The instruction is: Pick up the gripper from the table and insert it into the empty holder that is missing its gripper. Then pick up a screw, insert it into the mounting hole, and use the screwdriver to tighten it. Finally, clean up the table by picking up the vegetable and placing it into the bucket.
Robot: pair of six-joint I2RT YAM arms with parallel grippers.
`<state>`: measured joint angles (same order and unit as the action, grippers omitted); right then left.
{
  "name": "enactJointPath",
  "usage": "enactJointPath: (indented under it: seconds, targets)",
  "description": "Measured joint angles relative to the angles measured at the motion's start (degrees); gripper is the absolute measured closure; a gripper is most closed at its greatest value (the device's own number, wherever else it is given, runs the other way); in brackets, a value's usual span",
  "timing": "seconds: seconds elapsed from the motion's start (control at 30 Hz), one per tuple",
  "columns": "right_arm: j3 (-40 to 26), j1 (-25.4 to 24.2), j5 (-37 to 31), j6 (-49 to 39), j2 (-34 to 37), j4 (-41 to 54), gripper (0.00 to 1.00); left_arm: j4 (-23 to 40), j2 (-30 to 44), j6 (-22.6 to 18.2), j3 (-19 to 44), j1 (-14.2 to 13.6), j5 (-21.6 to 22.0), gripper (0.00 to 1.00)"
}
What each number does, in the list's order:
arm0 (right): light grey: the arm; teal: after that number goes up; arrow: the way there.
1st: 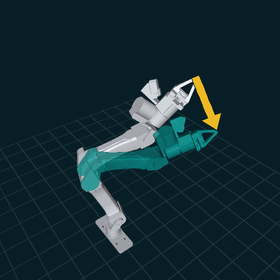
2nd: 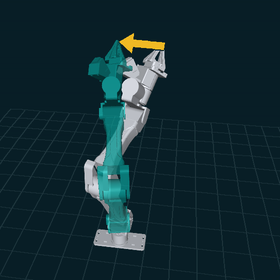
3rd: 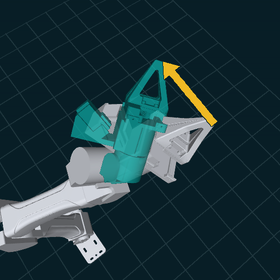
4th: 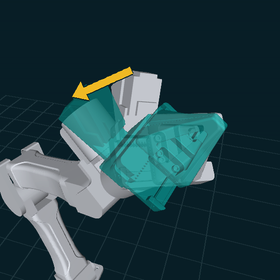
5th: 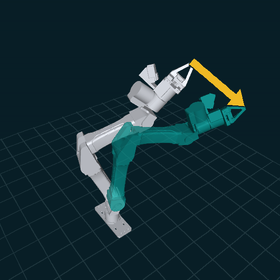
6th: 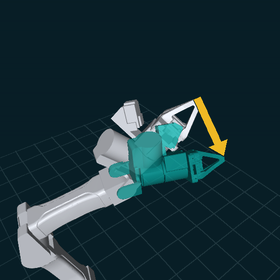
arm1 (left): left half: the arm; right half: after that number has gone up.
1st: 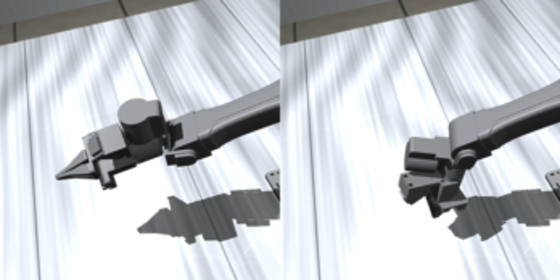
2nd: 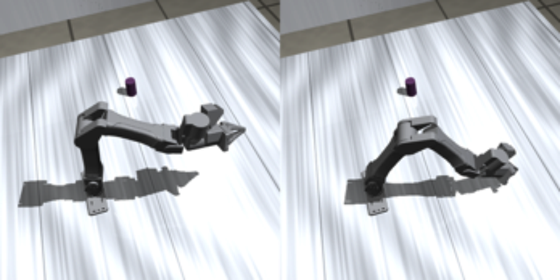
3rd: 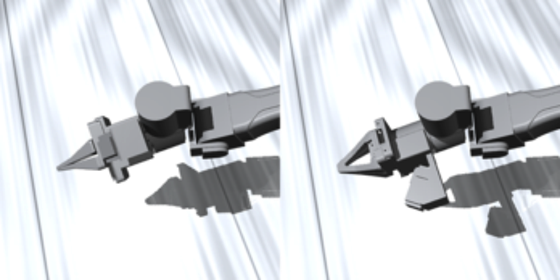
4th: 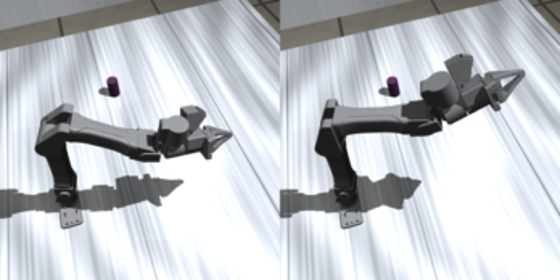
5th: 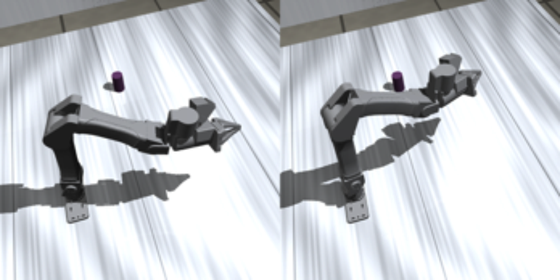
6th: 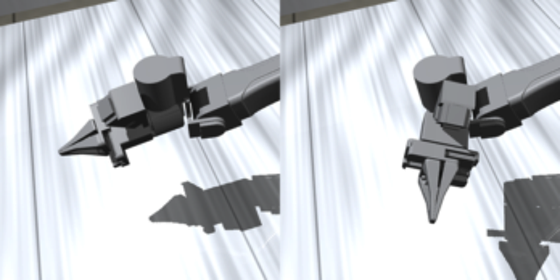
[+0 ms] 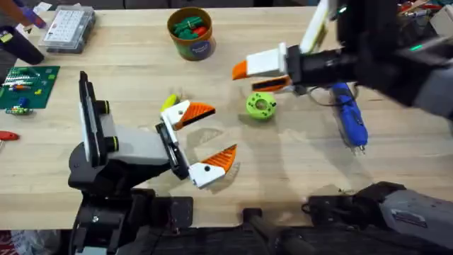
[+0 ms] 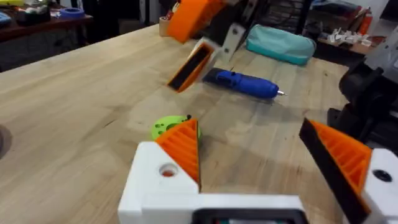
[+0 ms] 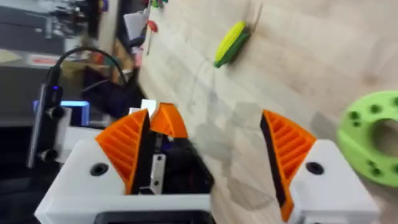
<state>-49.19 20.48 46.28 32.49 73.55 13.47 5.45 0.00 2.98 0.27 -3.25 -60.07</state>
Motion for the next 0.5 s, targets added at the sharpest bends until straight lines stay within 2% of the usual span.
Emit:
enactJointPath:
  seconds: [0.07,0.1,0.13,0.4,0.5]
  targets:
    - [-2.16,-1.34,-1.94,-4.65,-1.85,7.13,0.004,0.01,-0.01,0.0,0.0,0.0,-0.06,0.015]
    - [-4.03,-2.99,-6.04,-10.74,-5.06,16.25,0.005,0.02,-0.01,0.0,0.0,0.0,-0.14,0.013]
    - [-4.27,-3.32,-7.75,-12.54,-6.38,18.98,0.005,0.03,-0.01,0.0,0.0,0.0,-0.15,0.013]
    - [-4.59,-3.53,-26.05,-20.47,-16.51,37.07,0.005,0.03,-0.01,0.0,0.0,0.0,-0.15,0.013]
    - [-4.58,-3.51,-30.17,-22.44,-19.54,40.59,0.005,0.03,-0.01,0.0,0.0,0.0,-0.15,0.013]
